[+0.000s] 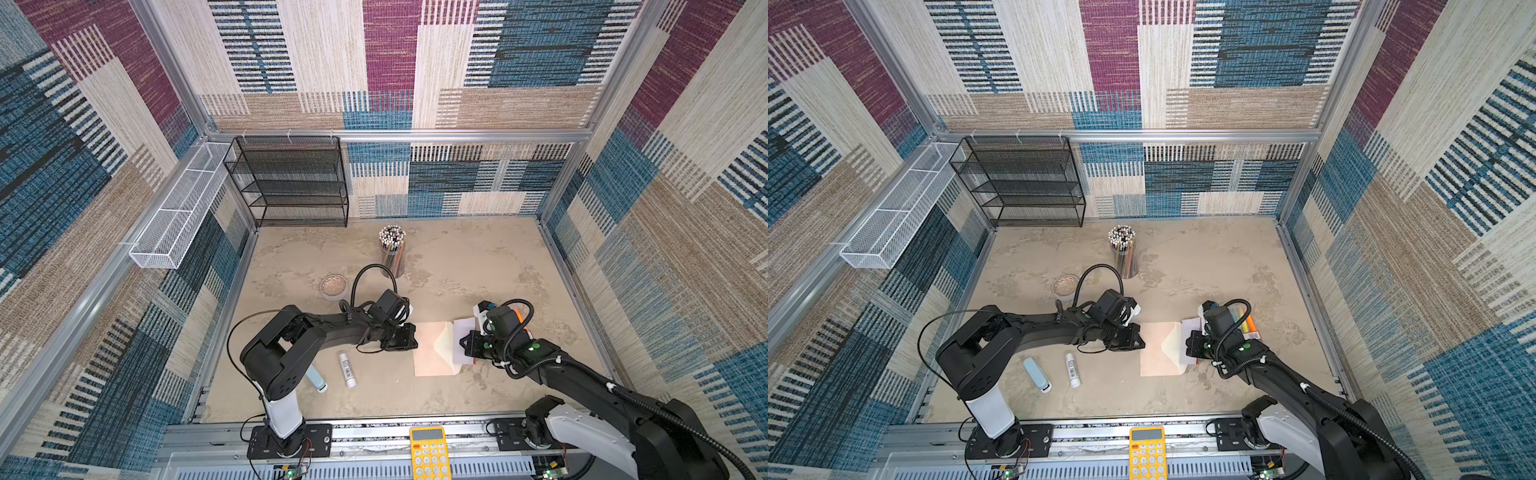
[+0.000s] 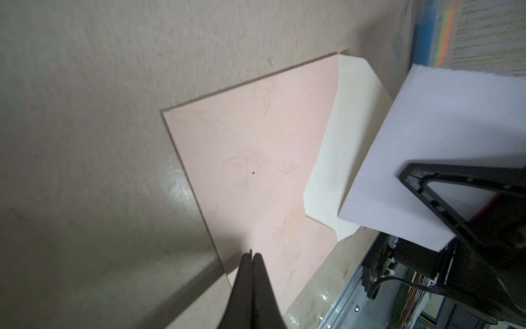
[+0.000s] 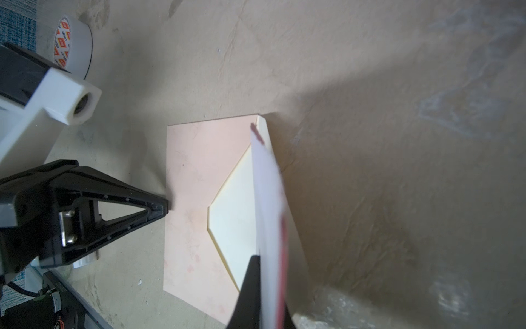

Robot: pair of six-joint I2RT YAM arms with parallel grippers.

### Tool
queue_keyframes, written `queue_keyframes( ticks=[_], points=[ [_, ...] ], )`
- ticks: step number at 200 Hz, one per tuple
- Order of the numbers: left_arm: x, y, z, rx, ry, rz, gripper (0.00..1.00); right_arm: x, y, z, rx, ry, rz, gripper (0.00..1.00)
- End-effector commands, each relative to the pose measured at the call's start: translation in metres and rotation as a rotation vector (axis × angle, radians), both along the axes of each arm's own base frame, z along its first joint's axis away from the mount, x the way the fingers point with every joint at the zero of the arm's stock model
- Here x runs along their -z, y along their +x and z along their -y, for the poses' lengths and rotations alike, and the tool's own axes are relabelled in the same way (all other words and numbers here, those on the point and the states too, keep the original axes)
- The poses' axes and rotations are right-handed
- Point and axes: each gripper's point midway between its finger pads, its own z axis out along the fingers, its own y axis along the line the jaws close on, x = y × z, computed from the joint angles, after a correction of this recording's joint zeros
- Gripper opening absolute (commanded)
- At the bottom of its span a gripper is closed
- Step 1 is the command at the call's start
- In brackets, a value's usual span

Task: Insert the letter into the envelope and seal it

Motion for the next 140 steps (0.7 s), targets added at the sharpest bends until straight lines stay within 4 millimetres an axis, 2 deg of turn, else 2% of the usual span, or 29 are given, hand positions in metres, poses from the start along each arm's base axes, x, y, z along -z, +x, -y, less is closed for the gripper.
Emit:
queue_keyframes(
  ticks=[1, 52, 140],
  points=[
    [0.004, 0.000, -0.002, 0.020, 0.018, 0.007, 0.04, -0.002, 0.003, -0.002, -0.017, 0.001, 0.023, 0.00],
    [0.011, 0.002, -0.012, 0.016, 0.047, -0.006, 0.04, 0.004, 0.001, -0.001, -0.019, -0.015, 0.001, 0.00],
    [0.017, 0.003, -0.015, 0.019, 0.049, -0.022, 0.04, 0.004, -0.002, -0.009, -0.070, 0.013, 0.034, 0.00]
  ],
)
